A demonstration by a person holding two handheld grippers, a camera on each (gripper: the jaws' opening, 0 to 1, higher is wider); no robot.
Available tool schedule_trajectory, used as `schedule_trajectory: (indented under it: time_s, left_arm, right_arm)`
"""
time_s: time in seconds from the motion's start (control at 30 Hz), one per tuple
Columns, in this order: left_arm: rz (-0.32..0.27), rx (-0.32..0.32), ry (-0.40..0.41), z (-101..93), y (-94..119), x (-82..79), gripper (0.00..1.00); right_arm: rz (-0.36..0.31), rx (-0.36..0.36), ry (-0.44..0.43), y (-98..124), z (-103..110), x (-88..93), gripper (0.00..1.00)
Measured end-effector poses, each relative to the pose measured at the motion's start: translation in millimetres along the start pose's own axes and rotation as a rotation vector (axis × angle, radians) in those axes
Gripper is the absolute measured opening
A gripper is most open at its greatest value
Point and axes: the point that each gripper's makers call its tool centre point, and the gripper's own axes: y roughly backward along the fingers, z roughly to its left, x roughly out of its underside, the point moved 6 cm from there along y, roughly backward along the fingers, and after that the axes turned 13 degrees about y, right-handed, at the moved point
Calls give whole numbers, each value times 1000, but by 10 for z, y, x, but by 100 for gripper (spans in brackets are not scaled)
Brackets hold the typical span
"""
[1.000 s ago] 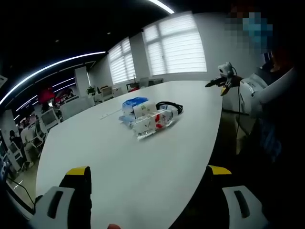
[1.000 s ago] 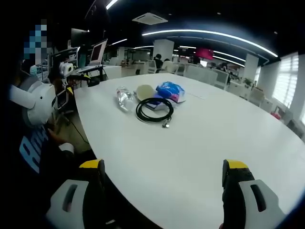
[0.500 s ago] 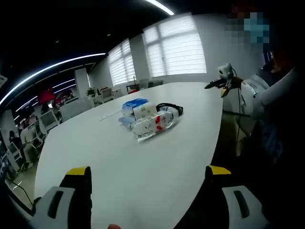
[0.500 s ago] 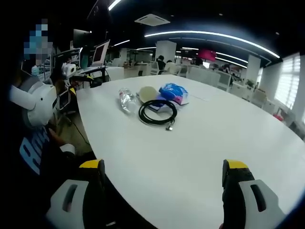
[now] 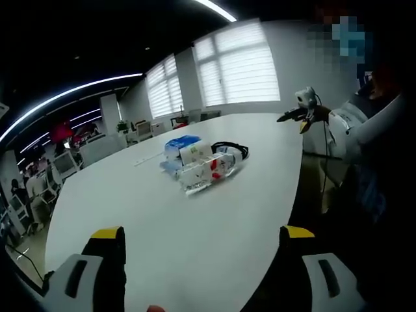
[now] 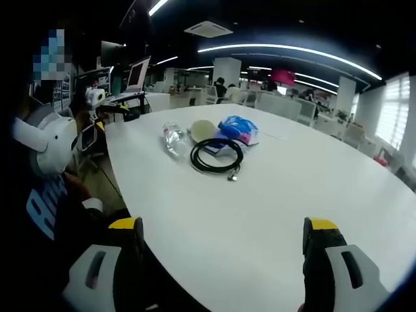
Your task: Arrange the tabletop items into an orderly group along one side of the table until the central work area is clear of visible clutter.
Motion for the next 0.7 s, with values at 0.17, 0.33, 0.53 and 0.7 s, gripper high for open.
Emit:
schedule_trajectory:
  time_s: [0.17,0.33,0.53,0.7]
  left_arm:
    - [-6,-3,4,11,-1,-5,96]
    - [-9,4,2,4,-21,-18,96]
    - [-11,18,-9,-15,-46,-43,95]
    - [-12,28,-15,-21,-56,-63,91]
  right_arm:
    - [-5,-7,-1,-19,20,-4,99]
    - [-11,-16,1,-49,32,-24,99]
    - [-21,-29,7,-92,47,-56,99]
    - [-29,-42,6,-121,64,-64,97]
